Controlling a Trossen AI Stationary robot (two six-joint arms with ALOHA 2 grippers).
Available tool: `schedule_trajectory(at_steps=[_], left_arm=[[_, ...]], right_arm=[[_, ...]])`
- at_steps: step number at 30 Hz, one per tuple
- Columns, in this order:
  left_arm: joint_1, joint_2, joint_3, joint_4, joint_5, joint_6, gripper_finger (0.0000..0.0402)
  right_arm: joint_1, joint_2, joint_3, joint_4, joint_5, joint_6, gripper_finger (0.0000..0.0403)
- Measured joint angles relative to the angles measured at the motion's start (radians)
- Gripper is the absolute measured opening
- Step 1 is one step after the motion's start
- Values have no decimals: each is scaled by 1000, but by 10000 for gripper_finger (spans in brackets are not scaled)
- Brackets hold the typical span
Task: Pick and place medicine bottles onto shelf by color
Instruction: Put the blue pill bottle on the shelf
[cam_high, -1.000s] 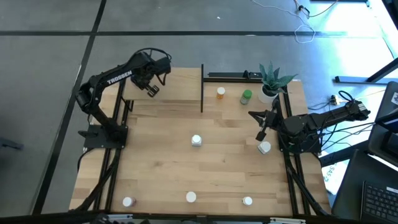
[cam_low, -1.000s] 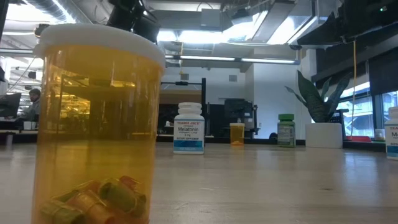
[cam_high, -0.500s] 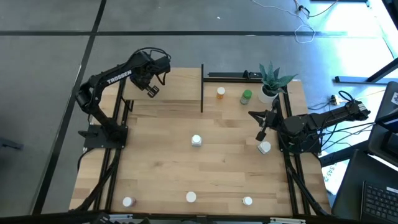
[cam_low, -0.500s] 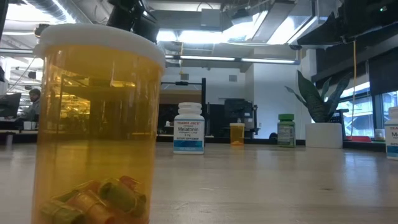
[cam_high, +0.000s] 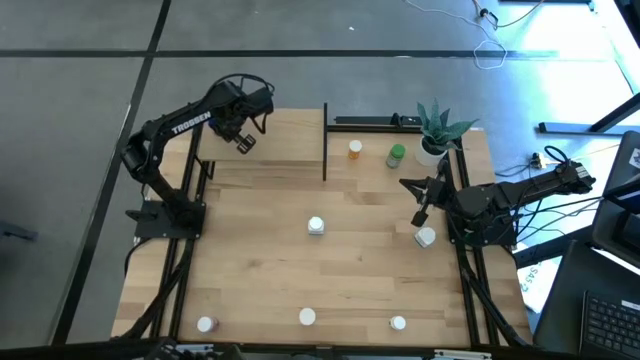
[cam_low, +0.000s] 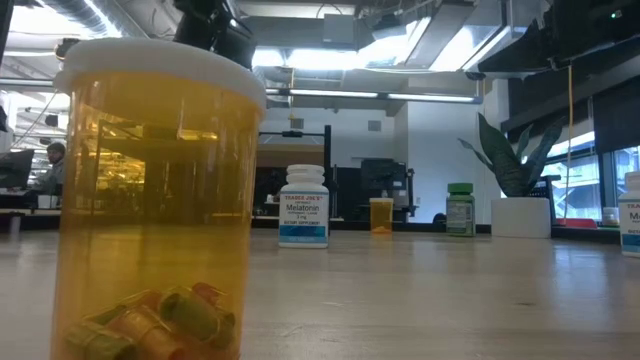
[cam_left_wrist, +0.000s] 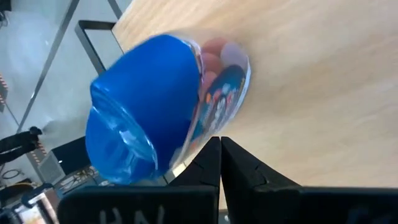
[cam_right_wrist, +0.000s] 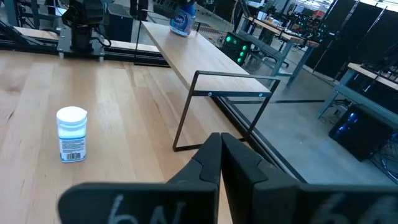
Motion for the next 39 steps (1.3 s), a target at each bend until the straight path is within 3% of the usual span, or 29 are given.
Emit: schedule_trajectory(at_steps=[25,33,39], left_arm=[[35,0,0,65,-36,26,0],[62,0,0,74,-37,51,0],[75,0,0,75,-38,55,0]], right_arm=[[-1,0,0,-1,1,-9,14],[-1,0,0,-1,89,-17,14],[-1,0,0,-1,96,-31,14]])
